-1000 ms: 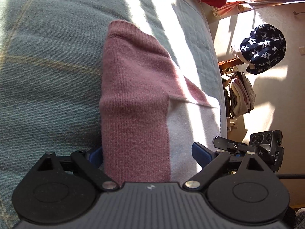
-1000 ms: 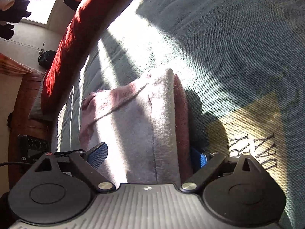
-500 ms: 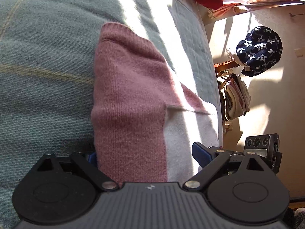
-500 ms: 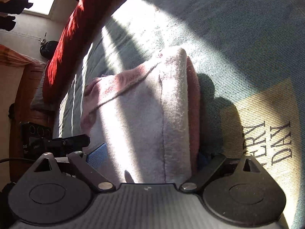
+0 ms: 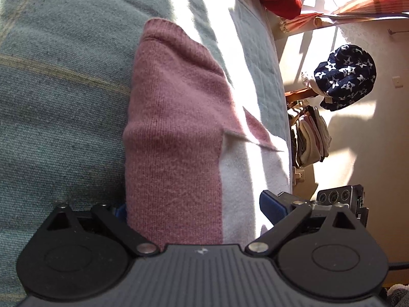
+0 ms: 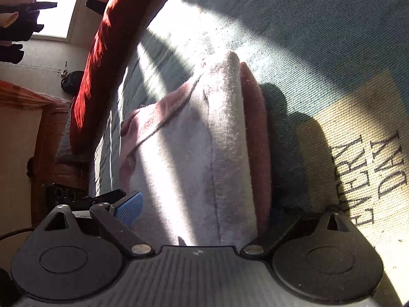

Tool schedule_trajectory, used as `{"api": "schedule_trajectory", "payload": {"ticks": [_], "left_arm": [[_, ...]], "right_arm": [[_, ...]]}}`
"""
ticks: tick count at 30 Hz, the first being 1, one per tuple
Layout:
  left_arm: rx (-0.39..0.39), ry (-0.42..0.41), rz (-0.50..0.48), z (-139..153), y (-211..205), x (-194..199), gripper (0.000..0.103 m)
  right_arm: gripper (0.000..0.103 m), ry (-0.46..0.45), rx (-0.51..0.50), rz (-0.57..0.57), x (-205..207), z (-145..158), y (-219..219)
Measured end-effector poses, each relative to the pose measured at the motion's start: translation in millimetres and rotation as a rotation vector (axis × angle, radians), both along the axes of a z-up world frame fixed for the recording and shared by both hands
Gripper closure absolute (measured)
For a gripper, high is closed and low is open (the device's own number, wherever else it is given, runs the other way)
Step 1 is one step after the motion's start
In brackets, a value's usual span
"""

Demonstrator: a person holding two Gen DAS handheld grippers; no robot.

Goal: Fold clothes
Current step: 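Hold the folded sweater with both tools and lift its gripped edge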

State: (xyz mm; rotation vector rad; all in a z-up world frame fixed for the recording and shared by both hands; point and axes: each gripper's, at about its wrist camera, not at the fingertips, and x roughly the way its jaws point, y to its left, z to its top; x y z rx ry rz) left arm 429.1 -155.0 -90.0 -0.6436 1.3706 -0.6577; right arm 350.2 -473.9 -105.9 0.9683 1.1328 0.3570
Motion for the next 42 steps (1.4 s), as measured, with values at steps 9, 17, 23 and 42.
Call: {"api": "schedule_trajectory", "payload": {"ticks": [9,17,23,42], "left_arm": [[0.016,0.007,0.042,5.7,15.8,-26.9,0.017],[0.066,-0.053,0.038,21.0,17.2,-32.6,0.039],[0.041,-0.08,0.037,36.5,25.3,-34.0,0.05],[0.044,-0.184,0.186,91.3,150.4,-49.9,0.052]], "right_arm": [[0.034,0.014,-0.003,-0.036,-18.6,-3.9,-5.5],[0.059,0.002,-0.069,-0.018,-19.7,8.9,-2.0],[0.063,-0.025,-0.086,-0.008,-22.6,29.6,6.9],[0.061,-0.103,-0.087,0.165,11.6,80.1,135.4]]}}
